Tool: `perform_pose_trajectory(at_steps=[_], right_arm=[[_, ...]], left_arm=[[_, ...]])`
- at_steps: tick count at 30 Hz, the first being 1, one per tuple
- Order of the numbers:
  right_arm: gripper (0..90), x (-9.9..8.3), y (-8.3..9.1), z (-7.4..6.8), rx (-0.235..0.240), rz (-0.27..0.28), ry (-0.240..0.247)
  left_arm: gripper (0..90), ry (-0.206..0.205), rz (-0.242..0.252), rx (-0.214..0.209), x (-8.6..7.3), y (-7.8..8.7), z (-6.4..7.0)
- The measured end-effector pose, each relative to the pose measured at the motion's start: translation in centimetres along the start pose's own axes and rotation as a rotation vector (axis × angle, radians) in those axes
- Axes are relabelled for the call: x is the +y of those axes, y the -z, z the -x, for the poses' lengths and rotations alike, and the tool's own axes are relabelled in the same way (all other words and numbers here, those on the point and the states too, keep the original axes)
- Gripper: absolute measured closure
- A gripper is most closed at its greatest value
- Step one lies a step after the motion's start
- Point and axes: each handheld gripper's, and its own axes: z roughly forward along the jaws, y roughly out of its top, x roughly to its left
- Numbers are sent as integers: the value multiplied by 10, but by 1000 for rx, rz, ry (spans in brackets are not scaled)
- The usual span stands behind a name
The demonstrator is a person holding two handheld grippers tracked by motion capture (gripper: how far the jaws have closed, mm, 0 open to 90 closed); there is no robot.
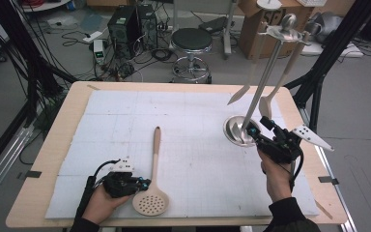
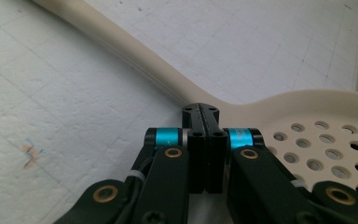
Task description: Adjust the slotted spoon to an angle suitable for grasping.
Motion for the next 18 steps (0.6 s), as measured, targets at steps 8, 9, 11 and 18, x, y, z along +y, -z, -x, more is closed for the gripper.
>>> perform_pose_trajectory(at_steps=[8,9,11,18], right_arm=[[238,-23,11,9,-15,-55,-7],[237,-25,12,9,-18,-58,-1],[236,-33,15,8,-28,-79,21],[234,-52,16,4,-40,-121,82]], left_arm=[[898,-5,6,5,3,-5,3],[898,-9,5,5,4,-6,4],[898,-18,4,3,5,-7,4],[898,-16,9,4,5,-8,5]])
